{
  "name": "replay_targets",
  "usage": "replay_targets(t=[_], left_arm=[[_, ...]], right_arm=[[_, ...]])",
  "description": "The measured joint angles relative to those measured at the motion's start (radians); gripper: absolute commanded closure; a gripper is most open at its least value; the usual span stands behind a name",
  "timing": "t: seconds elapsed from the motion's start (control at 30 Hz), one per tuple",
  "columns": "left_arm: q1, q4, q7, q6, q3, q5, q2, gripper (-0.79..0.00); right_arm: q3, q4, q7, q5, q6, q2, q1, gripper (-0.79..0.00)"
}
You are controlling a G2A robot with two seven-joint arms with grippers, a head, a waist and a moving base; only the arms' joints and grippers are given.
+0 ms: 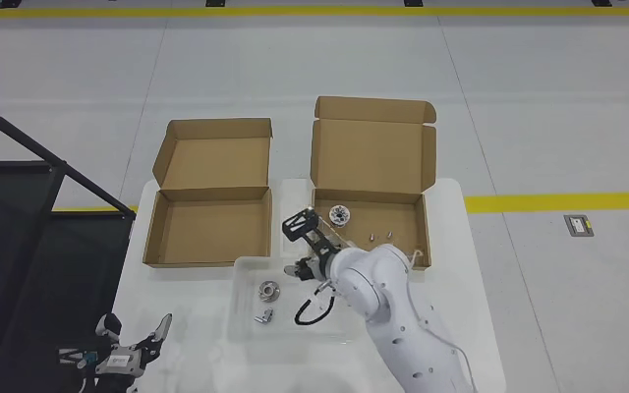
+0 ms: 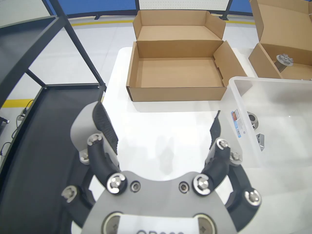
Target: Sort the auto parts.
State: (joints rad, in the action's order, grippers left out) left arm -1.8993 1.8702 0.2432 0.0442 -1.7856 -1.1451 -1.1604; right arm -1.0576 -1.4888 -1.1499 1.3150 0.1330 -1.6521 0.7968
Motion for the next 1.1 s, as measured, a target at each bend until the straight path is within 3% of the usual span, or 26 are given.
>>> replay_targets(t=[0.4, 0.6, 0.87, 1.1], left_arm=[[0.001, 0.001, 0.0, 0.001, 0.0, 0.001, 0.0, -0.785], [0.017, 0.018, -0.018, 0.08, -0.023, -0.042, 0.005, -0.785], [0.095, 0.092, -0.084, 0.293, -0.048, -0.253, 0.029, -0.785], [0.236, 0.102, -0.153, 0.5, -0.025, -0.396, 0.053, -0.785]], right_arm=[[0.001, -0.001, 0.0, -0.001, 0.002, 0.0, 0.001, -0.785], [-0.067, -0.086, 0.242, -0.032, 0.139, 0.027, 0.133, -0.785], [-0.136, -0.355, 0.459, -0.011, 0.369, 0.071, 0.356, -0.785], [-0.205, -0.494, 0.516, 0.025, 0.479, 0.105, 0.507, -0.785]])
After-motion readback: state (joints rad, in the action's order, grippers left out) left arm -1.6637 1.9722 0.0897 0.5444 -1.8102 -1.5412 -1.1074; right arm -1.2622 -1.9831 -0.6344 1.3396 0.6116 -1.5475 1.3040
